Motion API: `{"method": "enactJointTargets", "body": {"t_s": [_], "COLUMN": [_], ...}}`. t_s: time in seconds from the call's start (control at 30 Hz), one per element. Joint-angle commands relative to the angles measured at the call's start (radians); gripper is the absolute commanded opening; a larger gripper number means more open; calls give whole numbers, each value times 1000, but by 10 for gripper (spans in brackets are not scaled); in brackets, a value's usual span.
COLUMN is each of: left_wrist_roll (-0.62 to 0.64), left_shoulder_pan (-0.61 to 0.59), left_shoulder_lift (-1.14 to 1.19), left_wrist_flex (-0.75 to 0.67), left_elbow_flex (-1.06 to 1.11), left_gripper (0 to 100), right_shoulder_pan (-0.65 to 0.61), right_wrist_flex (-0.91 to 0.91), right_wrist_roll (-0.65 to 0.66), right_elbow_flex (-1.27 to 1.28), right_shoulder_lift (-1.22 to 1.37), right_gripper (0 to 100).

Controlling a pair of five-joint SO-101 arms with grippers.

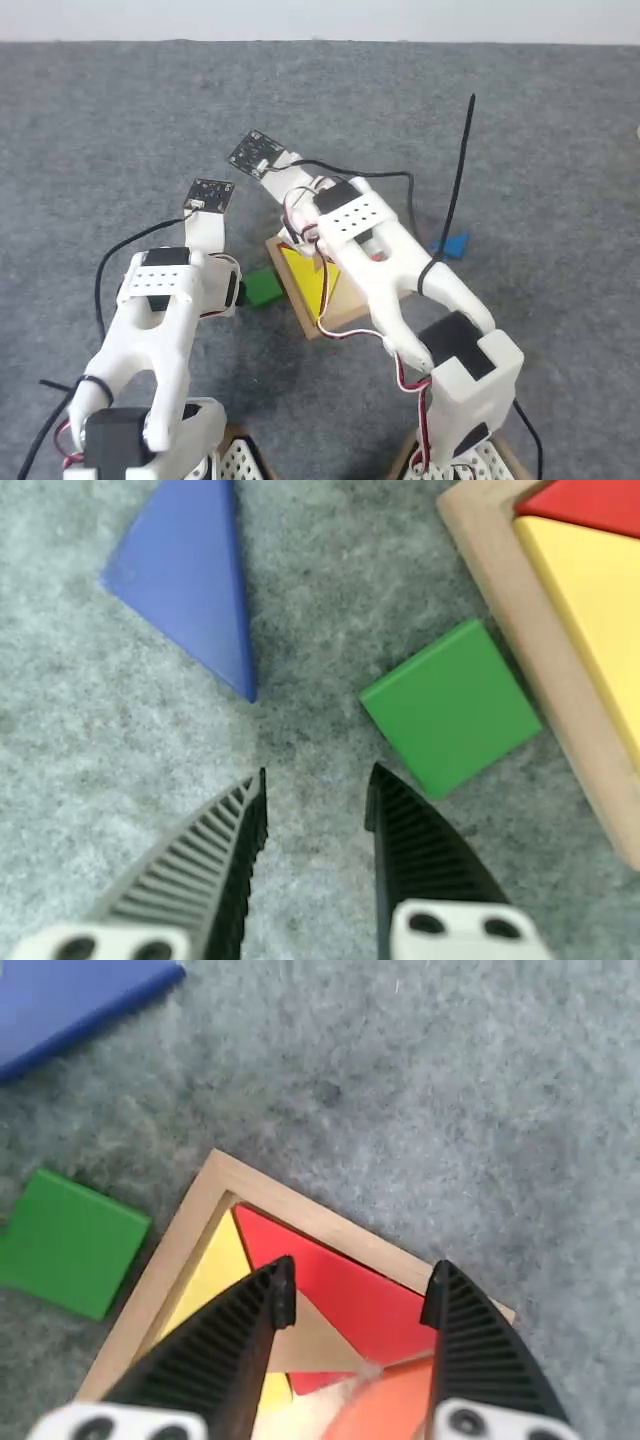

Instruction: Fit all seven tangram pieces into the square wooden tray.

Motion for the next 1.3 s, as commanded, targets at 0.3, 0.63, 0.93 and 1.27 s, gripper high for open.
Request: {"method": "enactJointTargets", "body": {"t_s": [0.3,0.63,0.93,1.27], "left_wrist_roll": [-9,-9,-9,-9], "left_shoulder_pan": [-3,-3,-3,-3], "left_shoulder_lift": [-35,-35,-35,-35], "left_wrist_flex": [-18,-18,-18,-18], "left_elbow_flex": [-4,-4,-4,-4], "left_gripper": [152,152,152,152], "right_shoulder_pan": [12,-5,-2,-1], "right_wrist_flex": [-13,56,-18,-36], "right_wrist_roll": [-23,-25,-15,28], "right_elbow_flex": [-23,23,233,296], "right_shoulder_lift": [93,53,-113,-128], "right_gripper": [215,215,215,215]}}
